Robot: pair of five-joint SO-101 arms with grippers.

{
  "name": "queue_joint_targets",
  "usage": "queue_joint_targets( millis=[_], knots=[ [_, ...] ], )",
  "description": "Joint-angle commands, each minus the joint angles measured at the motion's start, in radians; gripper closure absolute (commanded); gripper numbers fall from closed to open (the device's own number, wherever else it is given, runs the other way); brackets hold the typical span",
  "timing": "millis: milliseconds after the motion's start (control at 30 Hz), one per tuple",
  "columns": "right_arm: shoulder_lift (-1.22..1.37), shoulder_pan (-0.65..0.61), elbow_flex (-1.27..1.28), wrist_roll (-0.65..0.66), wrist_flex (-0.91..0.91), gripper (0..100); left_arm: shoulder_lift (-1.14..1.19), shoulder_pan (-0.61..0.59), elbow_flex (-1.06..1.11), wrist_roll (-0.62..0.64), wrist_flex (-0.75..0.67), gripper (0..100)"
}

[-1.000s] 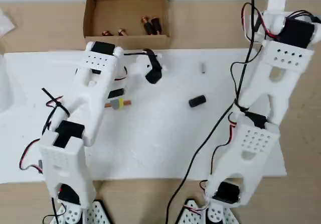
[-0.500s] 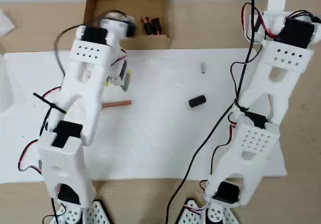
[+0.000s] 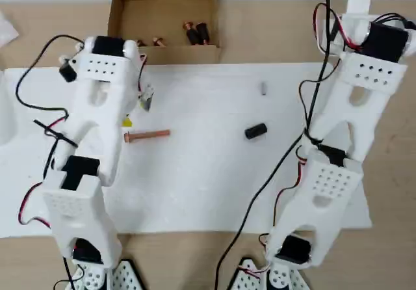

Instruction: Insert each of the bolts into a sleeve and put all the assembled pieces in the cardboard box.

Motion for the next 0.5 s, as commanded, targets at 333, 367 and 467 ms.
queue_joint_targets(
  millis=[333,367,467],
  knots=[
    [-0.068,-0.010,0.073,0.011,0.017,60.2,-0.064,0.060,0.138,0.149,0.031,82],
    [-0.068,-0.012,0.081,0.011,0.017,60.2,-0.064,0.057,0.143,0.155,0.031,82],
    [-0.068,-0.016,0.088,0.011,0.017,60.2,-0.064,0.054,0.172,0.269,0.031,82]
  ],
)
